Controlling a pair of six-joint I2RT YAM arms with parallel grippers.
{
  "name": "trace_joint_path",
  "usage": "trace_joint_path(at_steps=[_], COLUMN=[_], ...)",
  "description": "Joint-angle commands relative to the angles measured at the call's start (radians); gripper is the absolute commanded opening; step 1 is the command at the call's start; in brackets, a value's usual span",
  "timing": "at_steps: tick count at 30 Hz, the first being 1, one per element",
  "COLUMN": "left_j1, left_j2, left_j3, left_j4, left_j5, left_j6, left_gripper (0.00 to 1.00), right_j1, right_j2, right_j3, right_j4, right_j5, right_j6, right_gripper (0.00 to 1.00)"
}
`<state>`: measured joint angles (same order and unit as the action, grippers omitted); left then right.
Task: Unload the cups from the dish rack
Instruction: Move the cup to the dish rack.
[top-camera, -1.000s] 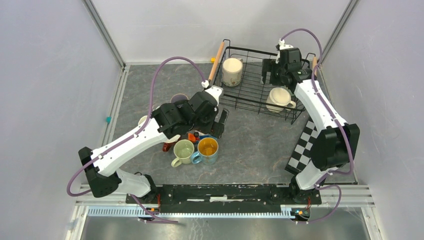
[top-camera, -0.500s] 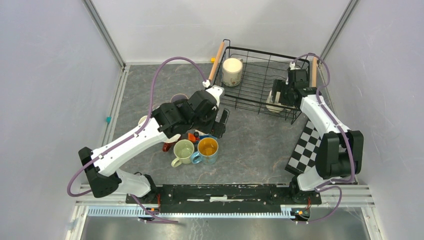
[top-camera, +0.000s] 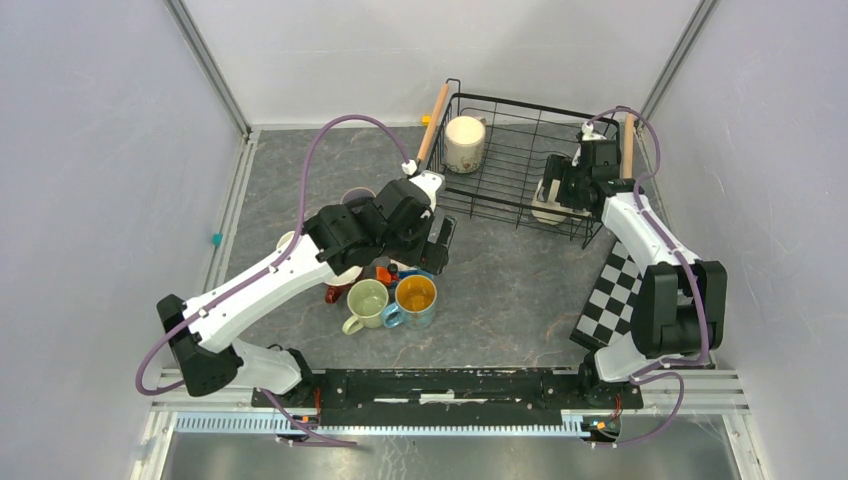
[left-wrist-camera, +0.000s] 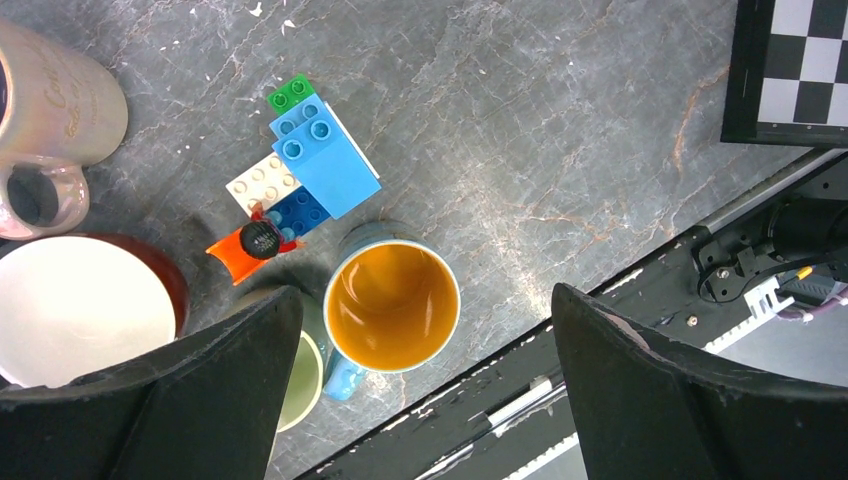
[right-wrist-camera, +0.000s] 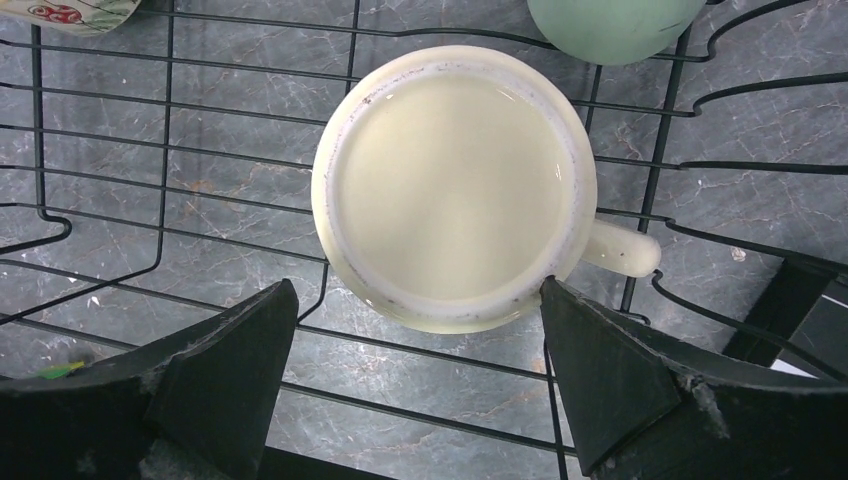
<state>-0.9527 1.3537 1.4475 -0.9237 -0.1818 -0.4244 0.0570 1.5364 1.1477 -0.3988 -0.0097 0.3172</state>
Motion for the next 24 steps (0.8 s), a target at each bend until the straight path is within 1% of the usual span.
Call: trace_joint_path(at_steps=[1,5,11,24], left_j1=[0.010,0.016,0.027,0.051], left_j2=[-0.041,-0.049,-0.060,-0.084], left_j3=[-0.013,-0.026,-0.036,-0.063], left_j4=[0.038,0.039,0.039,0.039], left_j5=[0.002,0.002,0.002,0.008], left_j6=[0.047,0.047,0.048,0.045], left_gripper=[1.00,1.00,1.00,1.00], right_j1=[0.008,0.019,0.080,0.175], right_j2=[0.026,0.042,0.086,0.158], right_j3=[0.045,0.049,0.101,0.158], right_j4=[0.038,0.047,0.039,0.054], right_j5=[-0.035,-0.036,-0.011,0.030], right_j6=[0.026,0.039,0.056,0.098], right_gripper=[0.98,0.98,0.98,0.98])
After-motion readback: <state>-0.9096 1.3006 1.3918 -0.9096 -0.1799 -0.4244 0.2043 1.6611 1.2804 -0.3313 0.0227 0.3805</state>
